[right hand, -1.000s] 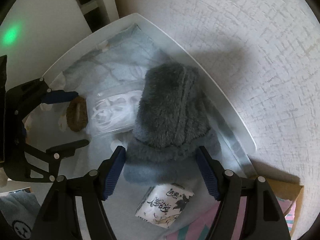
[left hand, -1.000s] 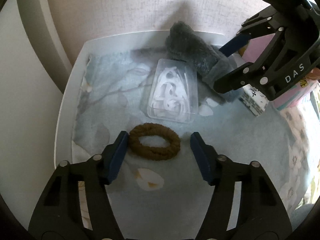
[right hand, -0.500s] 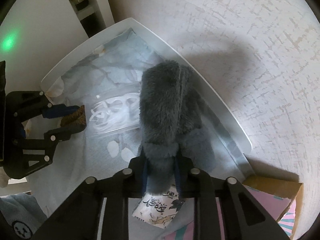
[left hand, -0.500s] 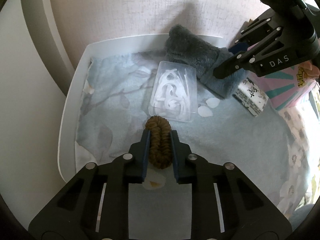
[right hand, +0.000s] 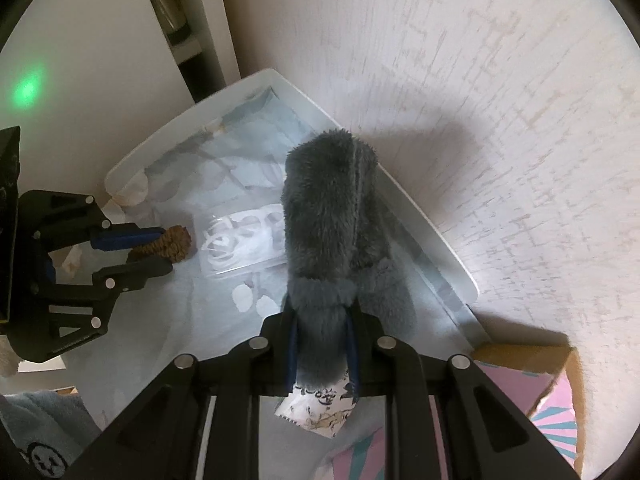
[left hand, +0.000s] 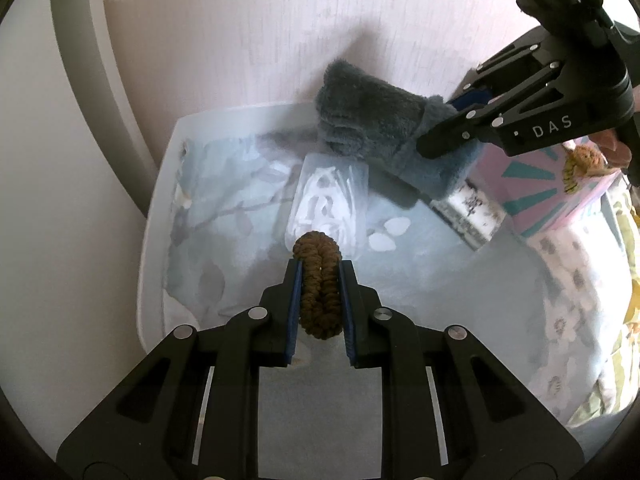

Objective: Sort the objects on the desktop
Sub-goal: 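Carry the scrunchie and gray slipper into the box and open both tools, then withdraw both tools from the box back toward the tray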

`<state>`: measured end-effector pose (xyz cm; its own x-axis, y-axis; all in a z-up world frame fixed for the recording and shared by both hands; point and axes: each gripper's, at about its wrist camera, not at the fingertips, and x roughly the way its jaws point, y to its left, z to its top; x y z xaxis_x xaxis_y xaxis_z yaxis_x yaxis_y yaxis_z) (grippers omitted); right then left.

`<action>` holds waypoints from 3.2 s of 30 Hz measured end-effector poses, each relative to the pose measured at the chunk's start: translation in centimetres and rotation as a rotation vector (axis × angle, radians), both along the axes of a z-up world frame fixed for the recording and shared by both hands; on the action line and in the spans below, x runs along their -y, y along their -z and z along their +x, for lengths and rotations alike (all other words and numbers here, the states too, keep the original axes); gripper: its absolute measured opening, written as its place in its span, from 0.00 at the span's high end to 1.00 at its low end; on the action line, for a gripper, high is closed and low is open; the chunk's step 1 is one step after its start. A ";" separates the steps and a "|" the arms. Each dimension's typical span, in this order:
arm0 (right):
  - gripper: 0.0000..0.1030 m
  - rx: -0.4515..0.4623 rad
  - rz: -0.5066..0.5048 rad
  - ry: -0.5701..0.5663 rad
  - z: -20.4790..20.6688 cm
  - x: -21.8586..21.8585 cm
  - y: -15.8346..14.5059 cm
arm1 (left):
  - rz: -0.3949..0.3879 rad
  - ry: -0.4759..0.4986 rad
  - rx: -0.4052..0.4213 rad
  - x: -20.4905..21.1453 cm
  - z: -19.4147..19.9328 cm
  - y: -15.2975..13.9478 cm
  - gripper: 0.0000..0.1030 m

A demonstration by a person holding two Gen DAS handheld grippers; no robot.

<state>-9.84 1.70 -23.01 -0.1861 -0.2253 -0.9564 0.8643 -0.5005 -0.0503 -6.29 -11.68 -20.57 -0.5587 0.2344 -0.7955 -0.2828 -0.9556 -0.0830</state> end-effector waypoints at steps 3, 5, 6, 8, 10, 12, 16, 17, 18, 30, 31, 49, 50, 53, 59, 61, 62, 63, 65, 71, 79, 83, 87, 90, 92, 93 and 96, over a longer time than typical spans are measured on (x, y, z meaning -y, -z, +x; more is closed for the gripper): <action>0.83 0.014 -0.022 0.001 -0.2 -0.3 -1.2 | 0.006 0.000 -0.009 0.1 -0.1 -1.8 0.84; 0.83 0.024 -0.040 0.006 -0.9 0.1 -2.4 | 0.010 -0.001 -0.017 -0.1 -0.7 -2.6 0.84; 0.83 0.026 -0.049 0.008 -1.5 0.3 -3.2 | 0.015 -0.003 -0.026 -0.1 -0.9 -3.3 0.84; 0.83 0.031 -0.080 0.020 -1.3 -0.6 -5.1 | 0.018 -0.003 -0.043 0.2 -0.9 -5.0 0.84; 0.83 0.034 -0.110 0.034 -1.3 -1.8 -6.9 | 0.018 -0.001 -0.058 -0.1 -0.9 -7.1 0.84; 0.83 0.037 -0.143 0.050 -1.5 -3.0 -8.6 | 0.016 0.010 -0.075 -0.5 -1.0 -9.1 0.84; 0.83 0.030 -0.184 0.082 -1.8 -6.0 -11.8 | 0.010 0.044 -0.110 -2.1 -1.7 -12.6 0.84; 0.83 0.020 -0.188 0.092 -1.8 -6.9 -12.5 | 0.011 0.056 -0.119 -2.7 -2.0 -13.3 0.84; 0.83 0.008 -0.192 0.105 -1.9 -7.9 -13.3 | 0.011 0.070 -0.127 -3.4 -2.4 -14.1 0.84; 0.83 -0.064 -0.205 0.334 -2.7 -22.4 -16.9 | 0.001 0.266 -0.158 -15.8 -6.9 -16.7 0.84; 0.83 -0.066 -0.201 0.353 -2.7 -23.6 -16.8 | -0.001 0.281 -0.156 -16.8 -6.9 -16.6 0.84; 0.83 0.018 -0.198 0.499 -2.4 -33.7 -11.6 | -0.048 0.437 -0.020 -30.8 -8.2 -11.1 0.84; 0.83 0.022 -0.202 0.501 -2.4 -33.8 -11.3 | -0.051 0.440 -0.014 -31.1 -8.2 -10.8 0.84; 0.83 0.029 -0.216 0.499 -2.4 -34.0 -11.0 | -0.055 0.444 -0.008 -31.9 -8.2 -10.0 0.84; 0.81 0.050 -0.217 0.503 -2.5 -34.1 -10.2 | -0.053 0.460 0.019 -32.0 -8.1 -9.9 0.83; 0.78 0.078 -0.191 0.508 -2.7 -33.8 -9.5 | -0.053 0.475 0.041 -32.3 -8.0 -9.6 0.75; 0.74 0.087 -0.170 0.513 -2.8 -33.6 -9.1 | -0.064 0.473 0.046 -32.4 -7.9 -9.4 0.56; 0.71 0.078 -0.147 0.526 -2.9 -33.5 -8.8 | -0.081 0.468 0.049 -32.4 -7.8 -9.3 0.09; 0.51 0.047 -0.140 0.552 -2.9 -33.6 -8.5 | -0.089 0.447 0.019 -31.9 -7.3 -9.3 0.00; 0.19 -0.042 -0.235 0.659 -1.5 -35.3 -11.0 | -0.065 0.400 0.009 -28.9 -6.7 -9.4 0.00; 0.19 -0.201 -0.210 0.628 1.0 -33.1 -14.0 | -0.022 0.307 -0.042 -23.5 -6.8 -11.8 0.00; 0.19 -0.209 -0.253 0.642 1.7 -32.6 -15.1 | 0.014 0.268 -0.071 -20.3 -6.7 -13.3 0.00; 0.19 -0.187 -0.260 0.670 2.1 -32.0 -15.6 | 0.009 0.246 -0.067 -17.6 -6.5 -13.7 0.00; 0.19 -0.167 -0.276 0.653 3.1 -30.7 -15.3 | 0.008 0.212 -0.055 -15.4 -6.3 -13.6 0.00; 0.19 -0.171 -0.261 0.625 3.9 -29.2 -15.0 | 0.000 0.174 -0.061 -13.6 -6.1 -13.8 0.00; 0.19 -0.177 -0.254 0.614 4.1 -28.3 -14.6 | -0.001 0.161 -0.068 -12.8 -6.0 -13.9 0.00; 0.19 -0.181 -0.268 0.560 5.1 -25.7 -14.4 | -0.026 0.111 -0.102 -10.5 -5.6 -14.1 0.00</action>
<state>-4.71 27.44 -8.59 -0.4976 -0.2741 -0.8230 0.4583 -0.8886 0.0188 -11.86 -1.20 -6.47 -0.6091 0.2792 -0.7423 -0.3922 -0.9196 -0.0240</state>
